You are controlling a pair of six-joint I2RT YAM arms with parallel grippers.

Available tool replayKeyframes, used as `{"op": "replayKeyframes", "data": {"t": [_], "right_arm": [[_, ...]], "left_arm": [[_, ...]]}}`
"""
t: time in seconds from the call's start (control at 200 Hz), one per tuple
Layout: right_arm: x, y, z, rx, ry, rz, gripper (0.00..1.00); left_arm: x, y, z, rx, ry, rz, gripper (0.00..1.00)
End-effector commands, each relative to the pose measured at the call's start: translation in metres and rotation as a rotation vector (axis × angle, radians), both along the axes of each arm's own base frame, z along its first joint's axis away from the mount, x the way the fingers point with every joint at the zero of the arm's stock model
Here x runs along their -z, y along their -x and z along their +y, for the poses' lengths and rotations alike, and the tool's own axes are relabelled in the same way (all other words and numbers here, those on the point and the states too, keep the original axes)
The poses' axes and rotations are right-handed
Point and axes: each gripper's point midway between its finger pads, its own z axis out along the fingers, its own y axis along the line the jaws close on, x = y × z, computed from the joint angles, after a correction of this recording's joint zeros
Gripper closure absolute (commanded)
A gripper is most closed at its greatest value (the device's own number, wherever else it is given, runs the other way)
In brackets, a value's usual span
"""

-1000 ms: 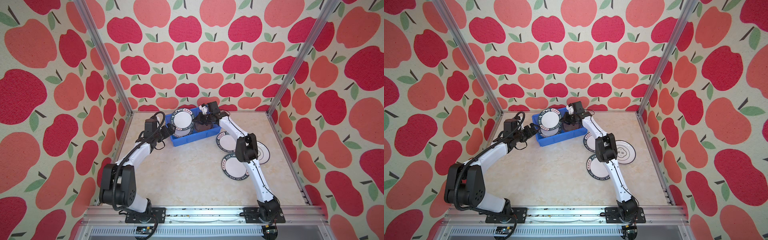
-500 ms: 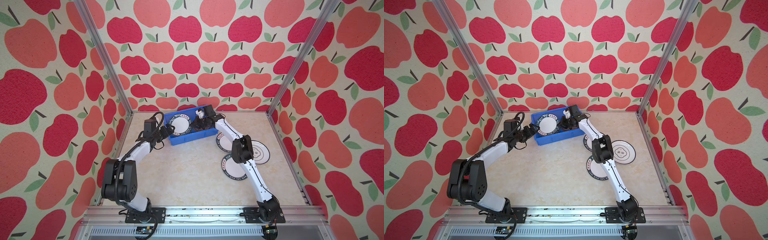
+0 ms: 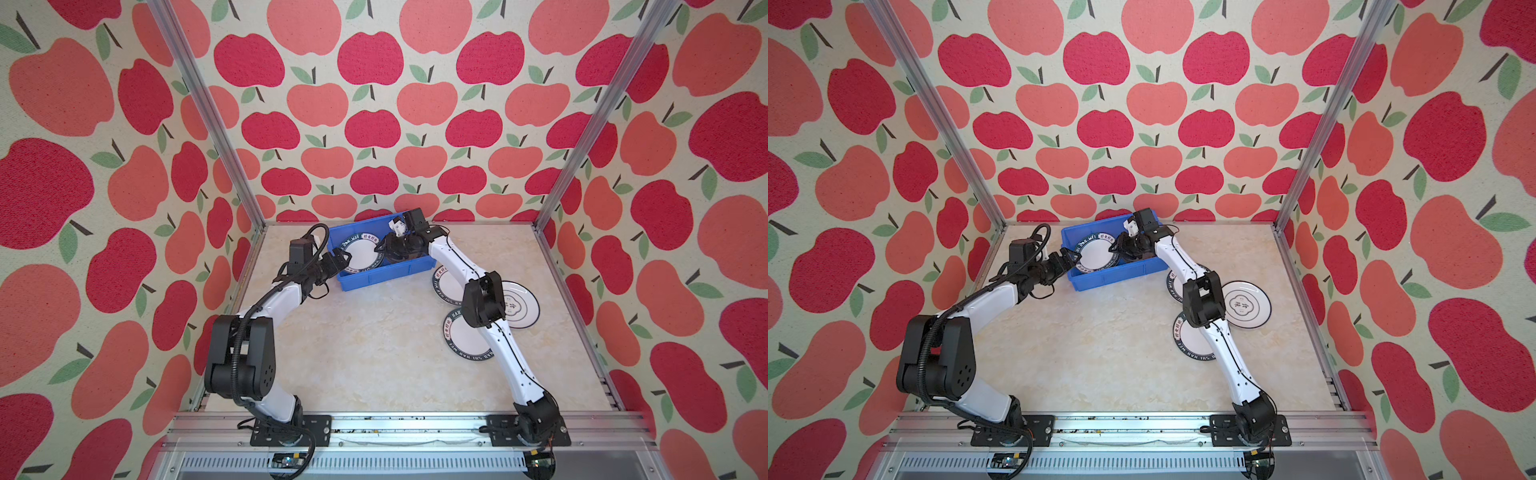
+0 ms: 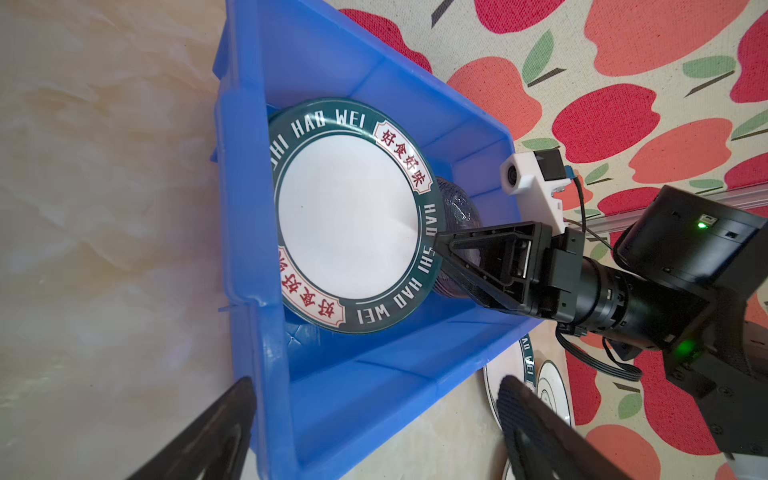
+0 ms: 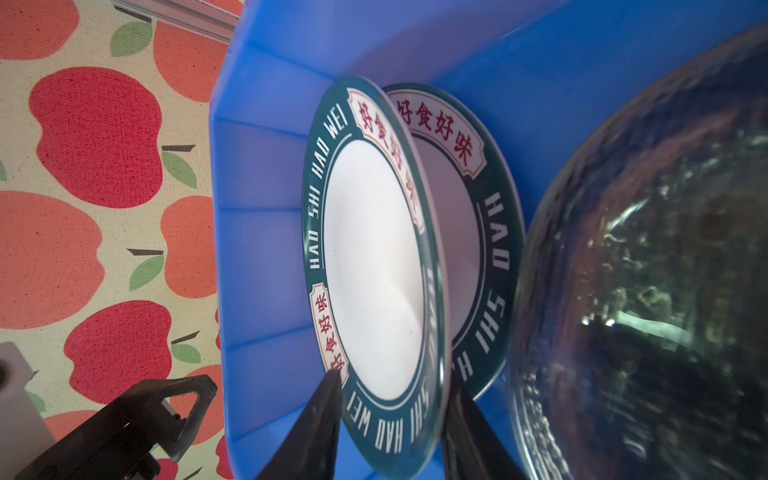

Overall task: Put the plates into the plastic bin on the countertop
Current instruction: 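Open the right gripper and withdraw it while the left gripper reaches the plates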

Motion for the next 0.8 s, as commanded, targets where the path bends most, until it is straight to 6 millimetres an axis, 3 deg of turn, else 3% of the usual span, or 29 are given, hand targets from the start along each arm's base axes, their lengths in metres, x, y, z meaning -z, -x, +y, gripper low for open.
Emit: {"op": "replayKeyframes", "data": {"t": [0.0,0.385,0.445,0.5,0.555,0.79], "right_arm": [[0.009,0.005,0.004,-0.011,0.03,0.001,0.58],[0.025,0.011,-0.003,0.065,0.203,-0.02,0.49],[0.023,0.01,0.001,0.069,0.183,-0.019,0.46],[0.02,0.01,0.006,0.069,0.165,-0.025,0.33],[0.017,0.009,0.008,0.079,0.172,-0.037,0.27],[-0.006,0.009,0.003,0.098,0.215,-0.103,0.23]], "left_arm": [[0.001,-0.005,-0.002,0.006,0.028,-0.009,0.07],[0.002,-0.004,-0.008,0.032,0.058,-0.016,0.07],[0.003,-0.004,-0.009,0.035,0.065,-0.015,0.07],[0.003,-0.005,-0.011,0.042,0.071,-0.016,0.07],[0.003,-0.005,-0.012,0.049,0.075,-0.017,0.07],[0.0,-0.003,-0.018,0.068,0.09,-0.031,0.06]]}}
